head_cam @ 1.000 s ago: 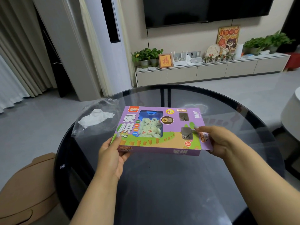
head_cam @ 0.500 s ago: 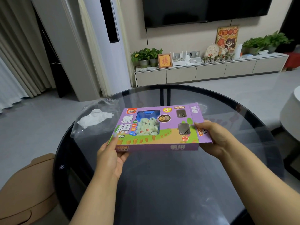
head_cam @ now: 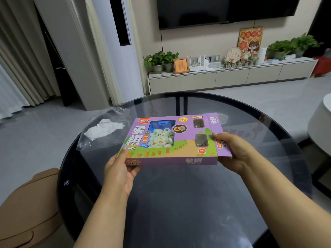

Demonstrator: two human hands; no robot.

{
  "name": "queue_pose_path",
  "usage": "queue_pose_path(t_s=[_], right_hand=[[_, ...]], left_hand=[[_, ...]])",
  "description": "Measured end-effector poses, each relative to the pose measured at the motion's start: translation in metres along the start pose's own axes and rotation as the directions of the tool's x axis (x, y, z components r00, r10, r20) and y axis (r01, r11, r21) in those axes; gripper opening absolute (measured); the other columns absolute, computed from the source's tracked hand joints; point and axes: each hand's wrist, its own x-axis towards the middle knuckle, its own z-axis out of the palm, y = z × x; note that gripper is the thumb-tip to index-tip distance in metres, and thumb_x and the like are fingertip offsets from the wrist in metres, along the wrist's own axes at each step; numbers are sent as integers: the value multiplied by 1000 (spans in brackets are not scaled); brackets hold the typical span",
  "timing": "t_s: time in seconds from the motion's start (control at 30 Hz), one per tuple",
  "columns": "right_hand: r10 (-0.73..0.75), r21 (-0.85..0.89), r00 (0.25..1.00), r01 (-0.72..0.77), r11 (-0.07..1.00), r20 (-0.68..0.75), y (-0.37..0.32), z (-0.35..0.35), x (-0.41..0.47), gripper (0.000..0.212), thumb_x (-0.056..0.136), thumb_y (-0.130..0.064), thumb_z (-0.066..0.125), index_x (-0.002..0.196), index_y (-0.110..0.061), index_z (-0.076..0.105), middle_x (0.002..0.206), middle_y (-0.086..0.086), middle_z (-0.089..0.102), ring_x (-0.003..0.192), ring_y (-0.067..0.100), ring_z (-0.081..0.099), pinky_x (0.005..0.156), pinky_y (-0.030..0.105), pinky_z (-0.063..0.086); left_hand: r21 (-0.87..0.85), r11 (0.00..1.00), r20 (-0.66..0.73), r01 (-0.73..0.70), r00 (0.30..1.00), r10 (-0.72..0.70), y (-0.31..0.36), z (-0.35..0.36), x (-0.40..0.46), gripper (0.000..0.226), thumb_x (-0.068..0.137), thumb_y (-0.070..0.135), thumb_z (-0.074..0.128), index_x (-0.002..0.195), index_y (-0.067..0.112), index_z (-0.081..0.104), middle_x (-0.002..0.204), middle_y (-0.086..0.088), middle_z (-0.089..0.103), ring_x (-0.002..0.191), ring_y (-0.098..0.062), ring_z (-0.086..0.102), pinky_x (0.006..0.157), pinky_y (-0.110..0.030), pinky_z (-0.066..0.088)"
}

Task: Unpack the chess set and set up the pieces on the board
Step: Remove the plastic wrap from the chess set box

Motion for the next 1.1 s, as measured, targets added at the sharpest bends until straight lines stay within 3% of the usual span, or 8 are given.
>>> queue_pose_path(t_s=[0.17, 0.5, 0.6, 0.73, 0.87, 0.97, 1.0, 1.1], right_hand=[[25, 22, 999, -24, 999, -47, 0, 1, 0, 14, 88, -8, 56, 100, -3, 62, 86, 15, 73, 67, 26, 71, 65, 41, 59], [87, 6, 994, -87, 996, -69, -2, 0, 1, 14, 88, -12, 59, 99, -5, 63, 91, 14, 73, 68, 26, 71, 77, 44, 57], [104, -26, 993, -106, 994, -62, -4, -1, -3, 8, 90, -10, 57, 91, -4, 62, 76, 12, 73, 59, 24, 71, 59, 44, 57], [119, -45, 991, -121, 992, -62, -6, 1, -8, 7, 90, -9, 58, 90, -3, 61, 74, 13, 73, 57, 25, 70, 52, 46, 57], [108, 52, 991, -105, 993, -73, -8, 0, -4, 20, 86, -17, 64, 101, -4, 63, 89, 13, 72, 74, 27, 69, 76, 47, 57], [67, 93, 990, -55, 994, -127, -12, -4, -4, 49, 53, -25, 86, 95, -14, 64, 74, 3, 59, 69, 19, 51, 92, 34, 43], [88, 81, 988, -78, 994, -125, -12, -7, -3, 52, 45, -25, 88, 89, -15, 64, 77, 3, 54, 70, 21, 47, 88, 35, 44], [134, 7, 981, -135, 991, -140, -13, -3, -9, 21, 74, -25, 75, 80, -14, 58, 77, 7, 46, 62, 21, 47, 59, 31, 52]], left_hand=[[11, 1000, 11, -9, 1000, 9, -1, 3, -2, 28, 95, 21, 58, 118, 4, 55, 90, -10, 73, 76, -19, 72, 67, -40, 58], [-11, 1000, 4, -29, 1000, 29, 0, 0, 3, 33, 93, 25, 61, 118, 4, 55, 92, -11, 73, 79, -21, 72, 69, -42, 59], [-4, 998, 9, -57, 998, 57, 2, -3, 3, 30, 93, 26, 61, 115, 6, 56, 89, -9, 73, 79, -20, 72, 71, -43, 58], [-15, 997, 4, -69, 998, 69, 4, -6, 5, 24, 93, 24, 60, 111, 8, 58, 84, -7, 73, 76, -19, 72, 69, -42, 57], [-44, 997, -25, -69, 997, 67, 9, -10, 8, 21, 92, 26, 62, 106, 9, 61, 84, -7, 73, 80, -21, 71, 72, -43, 58], [-73, 995, -43, -67, 997, 64, 12, -13, 9, 15, 92, 27, 62, 96, 12, 63, 75, -2, 74, 74, -17, 71, 61, -36, 60], [-87, 994, -49, -67, 997, 63, 13, -13, 9, 15, 92, 28, 62, 93, 13, 64, 73, -1, 74, 72, -16, 71, 58, -35, 60], [-134, 989, -52, -67, 997, 60, 15, -10, 6, 16, 91, 30, 63, 89, 15, 65, 72, 1, 74, 69, -14, 71, 57, -32, 60]])
